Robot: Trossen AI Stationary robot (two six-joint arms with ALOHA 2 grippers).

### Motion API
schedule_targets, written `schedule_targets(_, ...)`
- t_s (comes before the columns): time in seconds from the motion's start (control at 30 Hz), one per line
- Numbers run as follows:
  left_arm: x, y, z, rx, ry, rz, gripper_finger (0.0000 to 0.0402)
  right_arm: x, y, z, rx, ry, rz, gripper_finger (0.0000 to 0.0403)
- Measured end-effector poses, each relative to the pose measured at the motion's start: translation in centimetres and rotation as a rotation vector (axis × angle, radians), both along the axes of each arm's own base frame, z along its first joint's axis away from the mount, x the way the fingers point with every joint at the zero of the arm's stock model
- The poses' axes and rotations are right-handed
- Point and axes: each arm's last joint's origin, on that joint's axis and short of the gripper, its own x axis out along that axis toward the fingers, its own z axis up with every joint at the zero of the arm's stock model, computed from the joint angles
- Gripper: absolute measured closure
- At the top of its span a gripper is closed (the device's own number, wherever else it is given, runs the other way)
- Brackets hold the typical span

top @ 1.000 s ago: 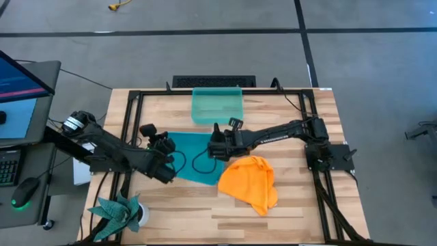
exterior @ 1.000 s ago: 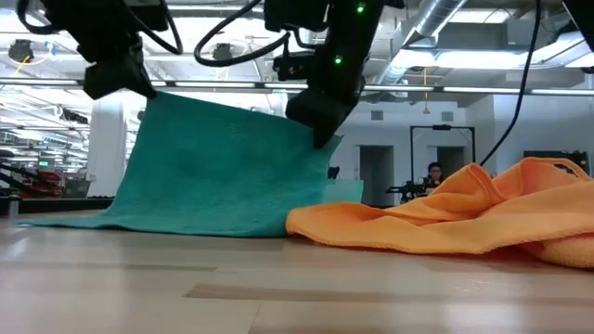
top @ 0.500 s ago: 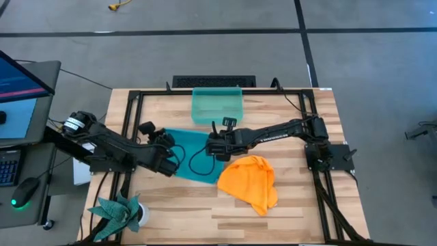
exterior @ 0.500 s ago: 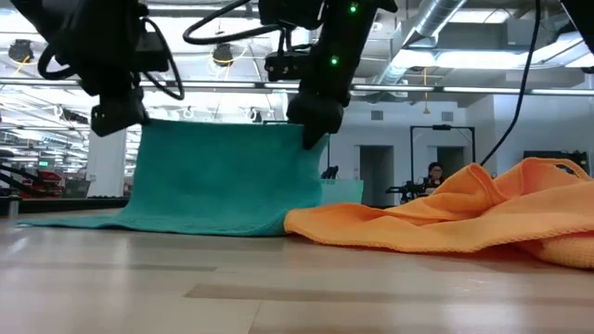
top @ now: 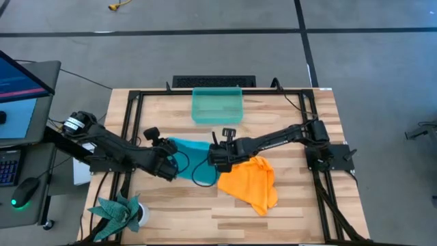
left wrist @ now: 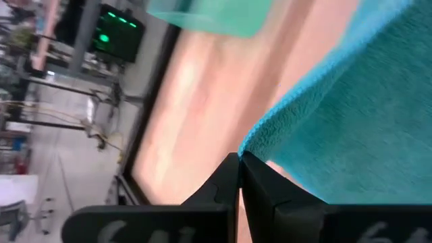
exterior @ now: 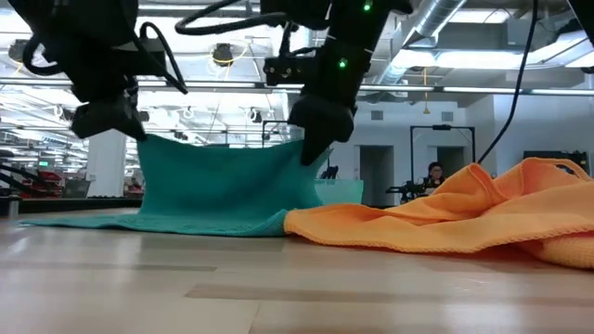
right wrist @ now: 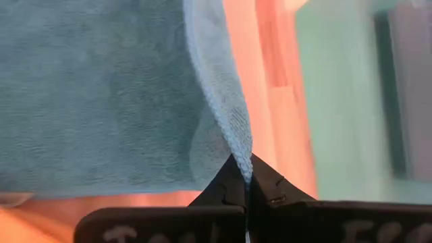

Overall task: Roll microfiber towels into tight, uniform cylinder then place into a basket
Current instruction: Fold the blue microfiber cloth

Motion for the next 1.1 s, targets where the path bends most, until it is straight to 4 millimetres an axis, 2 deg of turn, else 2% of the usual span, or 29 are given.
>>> schedule_targets(0.17, -0.4, -0.9, -0.3, -0.112, 0.036, -0.003, 0.0401, -0.5, 2.0, -0.9, 0.029, -0.012, 0.029, 0.0393)
schedule_targets(0.5, -0.8, -2.8, -0.6, -0.255, 0.032, -0.028, 0.0401, -1.0, 6.0, -1.0, 0.183, -0.048, 0.101, 0.0393)
schedule_targets(0.67, -0.9, -3.2, -0.6, -0.291, 0.037, -0.038, 0.0401, -1.2, 7.2, -1.0, 0.229, -0.046, 0.136, 0.0393)
schedule_targets(0.77, -1.1, -3.1, -0.5, -0.256, 0.050, -0.041, 0.0401, -1.5, 7.0, -1.1, 0.209, -0.017, 0.128, 0.0393)
schedule_targets(1.1, -0.8, -2.1, 0.7, -0.018, -0.029, -0.050, 0.0401, -1.6, 3.1, -0.2, -0.120, -0.065, -0.080, 0.0393)
